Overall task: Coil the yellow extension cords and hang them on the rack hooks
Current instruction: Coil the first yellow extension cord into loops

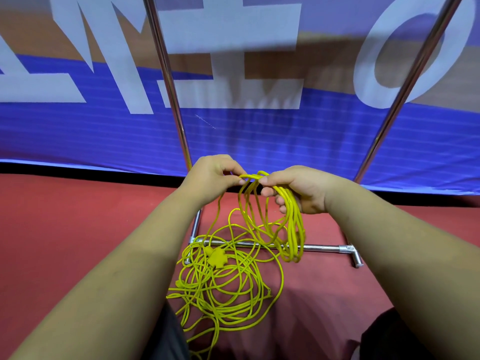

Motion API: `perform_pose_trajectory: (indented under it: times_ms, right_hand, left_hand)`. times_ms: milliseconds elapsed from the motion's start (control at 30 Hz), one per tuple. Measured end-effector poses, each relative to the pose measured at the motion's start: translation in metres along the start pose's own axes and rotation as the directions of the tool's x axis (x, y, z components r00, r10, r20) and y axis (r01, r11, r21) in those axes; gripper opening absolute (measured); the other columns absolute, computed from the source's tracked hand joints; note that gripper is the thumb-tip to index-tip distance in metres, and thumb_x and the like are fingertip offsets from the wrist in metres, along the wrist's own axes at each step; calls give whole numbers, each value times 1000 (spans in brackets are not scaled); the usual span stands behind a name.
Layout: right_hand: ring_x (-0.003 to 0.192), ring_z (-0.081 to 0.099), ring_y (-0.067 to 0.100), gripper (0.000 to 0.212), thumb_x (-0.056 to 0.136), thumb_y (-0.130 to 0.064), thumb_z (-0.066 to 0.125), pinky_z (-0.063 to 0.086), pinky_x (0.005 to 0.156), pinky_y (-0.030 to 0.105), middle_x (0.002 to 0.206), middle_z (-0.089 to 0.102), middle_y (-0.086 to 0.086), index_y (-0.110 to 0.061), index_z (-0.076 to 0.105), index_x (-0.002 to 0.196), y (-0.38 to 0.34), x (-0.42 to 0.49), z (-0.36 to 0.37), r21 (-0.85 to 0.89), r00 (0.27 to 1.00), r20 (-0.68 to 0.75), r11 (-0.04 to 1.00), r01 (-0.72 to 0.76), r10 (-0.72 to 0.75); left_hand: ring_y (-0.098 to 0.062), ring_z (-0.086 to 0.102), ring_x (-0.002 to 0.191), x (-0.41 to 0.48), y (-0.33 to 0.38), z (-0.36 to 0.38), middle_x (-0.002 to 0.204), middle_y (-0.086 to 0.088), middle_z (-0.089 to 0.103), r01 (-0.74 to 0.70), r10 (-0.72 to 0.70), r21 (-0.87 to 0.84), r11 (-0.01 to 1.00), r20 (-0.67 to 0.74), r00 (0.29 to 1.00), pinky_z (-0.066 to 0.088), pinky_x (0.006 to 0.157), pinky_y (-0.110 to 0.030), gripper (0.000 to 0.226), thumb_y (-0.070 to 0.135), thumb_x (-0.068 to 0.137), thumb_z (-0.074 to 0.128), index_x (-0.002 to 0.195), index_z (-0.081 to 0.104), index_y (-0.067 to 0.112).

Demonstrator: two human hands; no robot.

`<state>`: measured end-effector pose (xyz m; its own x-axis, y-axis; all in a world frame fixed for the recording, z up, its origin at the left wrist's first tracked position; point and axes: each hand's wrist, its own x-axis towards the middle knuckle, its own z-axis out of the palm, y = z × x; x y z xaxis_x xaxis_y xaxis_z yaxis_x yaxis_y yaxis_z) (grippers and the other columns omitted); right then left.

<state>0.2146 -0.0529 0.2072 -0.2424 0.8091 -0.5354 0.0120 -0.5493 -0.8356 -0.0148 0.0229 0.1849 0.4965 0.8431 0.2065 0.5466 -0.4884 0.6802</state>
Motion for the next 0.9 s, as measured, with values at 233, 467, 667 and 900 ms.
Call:
perform_pose_trajectory:
  times_ms: [233, 467, 667, 900]
  right_hand:
    - [39, 24, 6, 13, 103, -21, 55, 32, 45, 22, 55, 31, -11, -22, 59, 91, -6, 6, 5, 75, 997, 67, 997, 21, -26]
    - [35, 17, 6, 20, 101, -26, 55, 20, 39, 21, 47, 23, -11, -20, 55, 82, -24, 1, -16, 273, 969, -175, 937, 217, -174]
    - [36, 18, 6, 21, 100, -26, 53, 24, 39, 21, 47, 24, -11, -21, 55, 79, -29, -6, -51, 468, 886, -406, 783, 411, -223]
    - [40, 19, 8, 18, 97, -26, 55, 28, 43, 23, 52, 25, -10, -22, 58, 79, -21, -1, -64, 489, 835, -524, 744, 455, -167]
  left_hand:
    - [-7, 60, 79, -2, -9, 12, 85, 9, 66, 48, -48, 46, 998, -4, 999, 48, 70, -27, 3, 31, 96, 70, 95, 67, 31]
    - [-27, 63, 93, -7, -59, 6, 105, -3, 66, 294, -318, 310, 904, 27, 948, 48, 77, -34, 18, 8, 99, 52, 105, 64, 19]
    - [-30, 58, 90, -19, -91, -4, 99, -9, 65, 446, -545, 472, 760, 91, 833, 43, 76, -32, 15, 23, 104, 55, 94, 61, 14]
    - [-32, 71, 95, -15, -91, 8, 101, -10, 74, 474, -553, 435, 766, 66, 831, 54, 80, -36, 10, 21, 98, 68, 102, 70, 12]
